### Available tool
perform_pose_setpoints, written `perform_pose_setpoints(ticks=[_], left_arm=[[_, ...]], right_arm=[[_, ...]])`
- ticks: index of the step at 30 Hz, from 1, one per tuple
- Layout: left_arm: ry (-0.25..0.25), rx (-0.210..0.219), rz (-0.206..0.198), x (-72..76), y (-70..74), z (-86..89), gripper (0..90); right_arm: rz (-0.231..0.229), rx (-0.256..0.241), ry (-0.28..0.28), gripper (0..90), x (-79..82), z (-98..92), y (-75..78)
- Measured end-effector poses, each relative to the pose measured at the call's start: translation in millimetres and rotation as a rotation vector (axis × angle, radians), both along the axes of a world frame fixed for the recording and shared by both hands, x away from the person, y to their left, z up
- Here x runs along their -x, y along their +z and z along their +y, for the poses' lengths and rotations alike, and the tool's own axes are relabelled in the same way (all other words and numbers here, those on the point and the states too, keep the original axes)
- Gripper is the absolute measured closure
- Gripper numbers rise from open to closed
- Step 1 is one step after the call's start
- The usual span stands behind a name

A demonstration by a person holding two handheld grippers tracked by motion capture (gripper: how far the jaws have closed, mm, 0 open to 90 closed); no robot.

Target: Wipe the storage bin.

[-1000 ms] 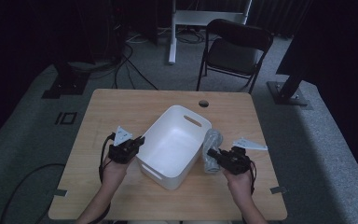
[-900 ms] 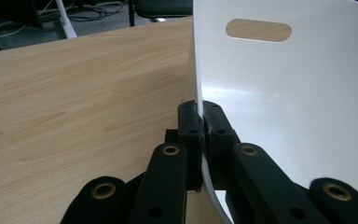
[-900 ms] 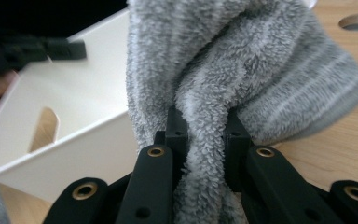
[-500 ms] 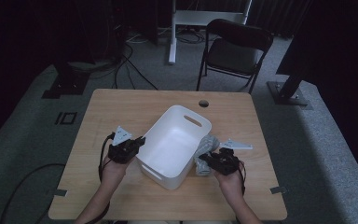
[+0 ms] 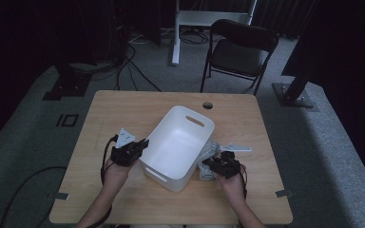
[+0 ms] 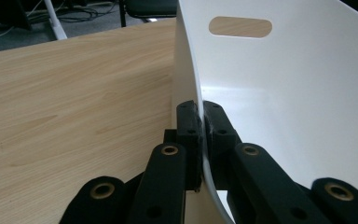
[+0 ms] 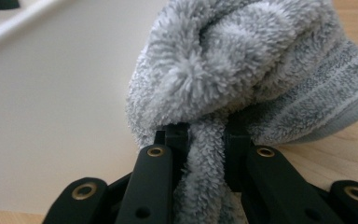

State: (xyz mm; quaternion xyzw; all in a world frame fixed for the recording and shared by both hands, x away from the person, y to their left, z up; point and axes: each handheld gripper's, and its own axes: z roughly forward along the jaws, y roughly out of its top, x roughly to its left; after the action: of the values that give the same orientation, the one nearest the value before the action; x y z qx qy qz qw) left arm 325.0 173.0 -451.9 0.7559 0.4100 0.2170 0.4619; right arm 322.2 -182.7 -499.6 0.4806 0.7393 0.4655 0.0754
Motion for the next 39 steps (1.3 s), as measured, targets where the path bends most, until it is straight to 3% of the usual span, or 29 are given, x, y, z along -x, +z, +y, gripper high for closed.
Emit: perform_pose_setpoints(ticks=[14,22,26,30,32,35,39], left_arm=[[0.005,0.007,0.003,-0.2,0.0,0.1,86.4],[0.04,-0.003,-0.005,-0.3,-0.3,0.0,86.9],[0.04,-0.01,-0.009,-0.4,-0.2,-2.0,87.2],[0.039,-0.006,-0.01,-0.9,-0.6,-2.1,87.5],[0.038,-0.01,-0.011,-0.7,-0.5,-2.7,87.6],[0.039,-0.01,-0.011,-0.7,-0.5,-2.8,87.6],[0.039,-0.01,-0.011,-0.7,-0.6,-2.9,87.6]], right_arm=[[0.06,0.062,-0.019,77.8,-14.0,0.0,-27.2],[0.061,0.054,-0.021,77.8,-12.3,-2.7,-24.0],[0.012,0.023,-0.022,77.8,-5.5,-11.4,-5.3],[-0.087,-0.056,-0.006,77.7,7.2,-25.0,25.1],[-0.146,-0.105,0.028,77.7,15.8,-30.1,39.2],[-0.211,-0.114,0.075,77.7,27.8,-29.9,53.5],[-0.222,-0.087,0.123,77.7,37.0,-19.5,53.0]])
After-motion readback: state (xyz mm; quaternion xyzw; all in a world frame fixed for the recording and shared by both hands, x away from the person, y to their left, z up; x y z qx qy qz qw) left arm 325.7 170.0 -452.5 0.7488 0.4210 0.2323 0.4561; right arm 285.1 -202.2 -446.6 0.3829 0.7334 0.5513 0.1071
